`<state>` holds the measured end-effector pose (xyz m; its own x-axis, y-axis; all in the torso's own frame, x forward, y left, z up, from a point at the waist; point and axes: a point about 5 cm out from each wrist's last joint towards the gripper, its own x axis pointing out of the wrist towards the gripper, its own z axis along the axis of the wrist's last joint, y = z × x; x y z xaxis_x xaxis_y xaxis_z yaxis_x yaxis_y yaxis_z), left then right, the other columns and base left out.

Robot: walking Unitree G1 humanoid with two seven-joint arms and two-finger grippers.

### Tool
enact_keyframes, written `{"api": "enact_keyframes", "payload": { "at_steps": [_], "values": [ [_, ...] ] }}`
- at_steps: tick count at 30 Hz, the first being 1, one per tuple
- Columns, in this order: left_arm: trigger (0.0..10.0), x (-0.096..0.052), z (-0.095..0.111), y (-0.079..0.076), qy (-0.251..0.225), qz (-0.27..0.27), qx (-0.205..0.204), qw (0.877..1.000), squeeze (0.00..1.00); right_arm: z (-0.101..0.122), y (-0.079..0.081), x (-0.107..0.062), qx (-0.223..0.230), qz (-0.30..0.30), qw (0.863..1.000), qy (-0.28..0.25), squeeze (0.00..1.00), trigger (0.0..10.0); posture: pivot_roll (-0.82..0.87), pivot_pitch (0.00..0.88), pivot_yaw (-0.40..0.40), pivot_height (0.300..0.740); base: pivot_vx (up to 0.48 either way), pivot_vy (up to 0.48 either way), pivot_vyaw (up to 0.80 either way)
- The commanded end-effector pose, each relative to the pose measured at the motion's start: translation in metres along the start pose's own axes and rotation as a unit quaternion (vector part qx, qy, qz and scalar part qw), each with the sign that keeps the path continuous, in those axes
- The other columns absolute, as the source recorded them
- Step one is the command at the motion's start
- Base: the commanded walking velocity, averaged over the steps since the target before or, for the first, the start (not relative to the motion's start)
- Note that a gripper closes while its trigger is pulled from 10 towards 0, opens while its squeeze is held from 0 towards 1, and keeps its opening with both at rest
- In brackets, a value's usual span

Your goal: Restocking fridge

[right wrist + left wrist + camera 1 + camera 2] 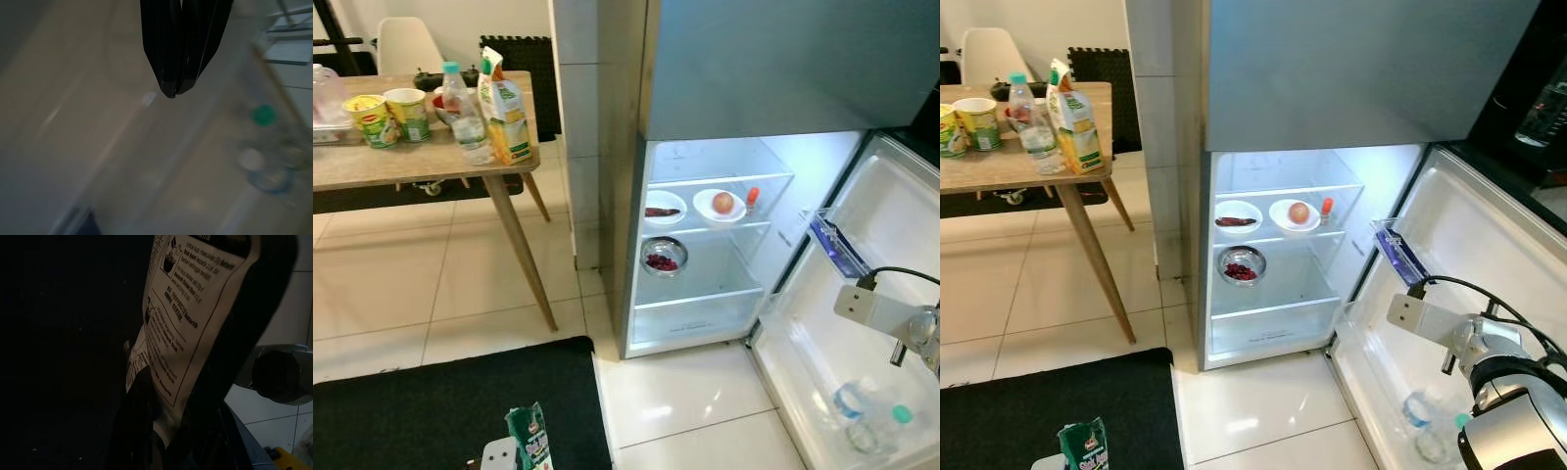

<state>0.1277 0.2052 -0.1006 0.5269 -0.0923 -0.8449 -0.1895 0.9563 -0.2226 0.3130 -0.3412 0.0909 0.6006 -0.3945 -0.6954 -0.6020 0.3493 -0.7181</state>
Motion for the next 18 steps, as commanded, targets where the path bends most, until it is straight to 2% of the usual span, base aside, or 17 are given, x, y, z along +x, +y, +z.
{"api": "enact_keyframes", "payload": {
  "at_steps": [1,2,6,8,9,10,15,16,17,18],
  "values": [
    [10.0,0.0,-0.012,-0.007,0.022,-0.012,-0.008,1.0,0.0,0.006,0.008,0.002,0.015,0.015,1.0,-0.017,0.0,10.0,-0.11,0.0,-0.068,0.74,0.0,0.0,0.0],
    [10.0,0.0,-0.012,-0.007,0.022,-0.012,-0.008,1.0,0.0,0.006,0.008,0.002,0.015,0.015,1.0,-0.017,0.0,10.0,-0.11,0.0,-0.068,0.74,0.0,0.0,0.0],
    [10.0,0.0,-0.01,-0.006,0.02,-0.012,-0.006,1.0,0.0,0.028,0.018,0.003,0.033,0.041,0.996,-0.073,0.0,10.0,-0.1,0.0,-0.067,0.74,0.0,0.0,0.0],
    [10.0,0.0,-0.01,-0.006,0.018,-0.012,-0.005,1.0,0.0,0.055,0.028,0.001,0.094,0.087,0.98,-0.15,0.0,10.0,-0.1,0.0,-0.064,0.74,0.0,0.0,0.0],
    [10.0,0.0,-0.009,-0.006,0.018,-0.012,-0.005,1.0,0.0,0.063,0.03,-0.001,0.115,0.101,0.973,-0.172,0.0,10.0,-0.1,0.0,-0.064,0.74,0.0,0.0,0.0],
    [10.0,0.0,-0.008,-0.005,0.014,-0.009,-0.003,1.0,0.0,0.08,0.04,-0.003,0.151,0.141,0.953,-0.22,0.0,10.0,-0.1,0.0,-0.064,0.74,0.0,0.0,0.0],
    [10.0,0.0,-0.006,-0.004,0.008,-0.004,-0.001,1.0,0.0,0.091,0.051,-0.004,0.174,0.158,0.941,-0.245,0.0,10.0,-0.1,0.0,-0.067,0.74,0.0,0.0,0.0],
    [10.0,0.001,-0.002,-0.003,-0.002,0.005,0.004,1.0,0.0,0.097,0.066,-0.004,0.201,0.172,0.93,-0.255,0.0,10.0,-0.1,0.0,-0.068,0.74,0.0,0.0,0.0],
    [10.0,0.001,0.001,-0.002,-0.01,0.019,0.01,1.0,0.0,0.102,0.087,-0.003,0.245,0.196,0.912,-0.265,0.0,10.0,-0.1,0.0,-0.068,0.74,0.0,0.0,0.0],
    [10.0,0.001,0.001,-0.002,-0.01,0.019,0.01,1.0,0.0,0.102,0.087,-0.003,0.245,0.196,0.912,-0.265,0.0,10.0,-0.1,0.0,-0.068,0.74,0.0,0.0,0.0]
  ]
}}
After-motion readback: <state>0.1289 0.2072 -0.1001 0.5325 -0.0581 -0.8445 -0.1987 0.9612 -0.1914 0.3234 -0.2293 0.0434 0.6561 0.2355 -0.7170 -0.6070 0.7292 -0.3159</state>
